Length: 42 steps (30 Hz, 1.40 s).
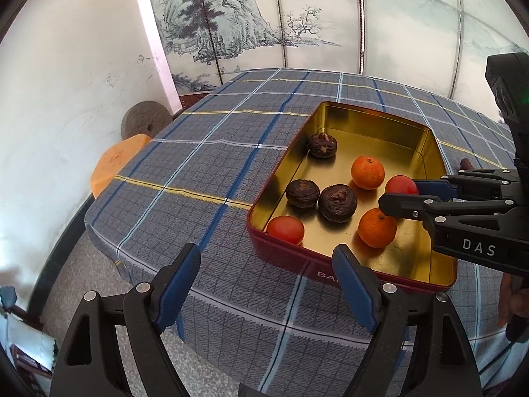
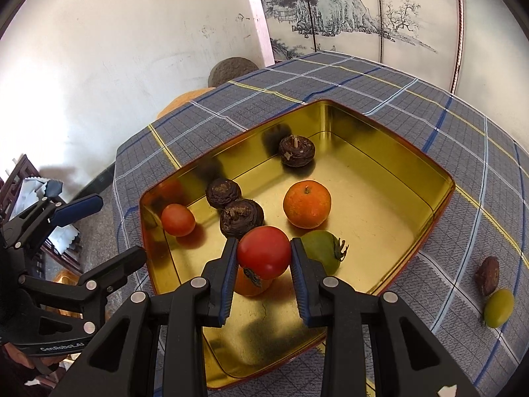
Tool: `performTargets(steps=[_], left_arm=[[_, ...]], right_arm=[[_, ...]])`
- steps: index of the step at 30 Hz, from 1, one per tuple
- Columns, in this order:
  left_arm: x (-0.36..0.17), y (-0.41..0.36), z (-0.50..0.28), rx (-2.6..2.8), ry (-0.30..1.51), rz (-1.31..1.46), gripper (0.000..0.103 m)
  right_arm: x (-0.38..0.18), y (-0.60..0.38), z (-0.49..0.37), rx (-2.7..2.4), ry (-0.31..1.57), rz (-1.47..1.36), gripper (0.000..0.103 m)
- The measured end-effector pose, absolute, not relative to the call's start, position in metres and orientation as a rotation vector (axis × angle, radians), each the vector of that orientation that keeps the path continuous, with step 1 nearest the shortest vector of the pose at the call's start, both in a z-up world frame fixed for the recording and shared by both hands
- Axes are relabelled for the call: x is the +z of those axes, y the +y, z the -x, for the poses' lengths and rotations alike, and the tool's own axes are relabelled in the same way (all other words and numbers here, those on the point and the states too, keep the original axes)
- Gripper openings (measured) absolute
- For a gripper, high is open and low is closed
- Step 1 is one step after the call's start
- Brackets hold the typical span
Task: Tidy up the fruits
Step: 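Carry the red fruit into the tin and open the right tool, then grasp the dark brown fruit beside the yellow fruit with the left tool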
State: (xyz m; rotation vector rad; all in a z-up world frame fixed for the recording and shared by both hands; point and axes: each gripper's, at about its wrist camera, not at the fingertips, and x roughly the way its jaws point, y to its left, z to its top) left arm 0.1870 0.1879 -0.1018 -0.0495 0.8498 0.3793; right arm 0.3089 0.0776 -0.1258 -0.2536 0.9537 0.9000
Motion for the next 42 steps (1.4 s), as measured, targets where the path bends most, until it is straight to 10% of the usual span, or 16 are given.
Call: performTargets(steps=[13, 22, 30, 42], left_arm=[[-0.103, 0.192, -0.185, 0.383, 0.848, 0.050, 0.083], [-0.103, 0.193, -0.185, 0.385, 0.854, 0.051, 0.084], [-0.102, 0.185, -0.185, 0.386, 0.853, 0.013, 0.084], [-0.089, 0.152, -0.197, 0.352, 0.850, -0.079, 0.084]], right_arm=[[-0.126, 0.087, -0.317, 0.884, 0.947, 0.257, 0.030], [-0.095, 0.070, -0.313, 0.879, 0.818, 0.176, 0.050], [-0.089, 0.029, -0.290, 0.810, 0.747, 0.207, 0.089], [-0.118, -0.135, -0.321, 0.452, 0.815, 0.144, 0.097]])
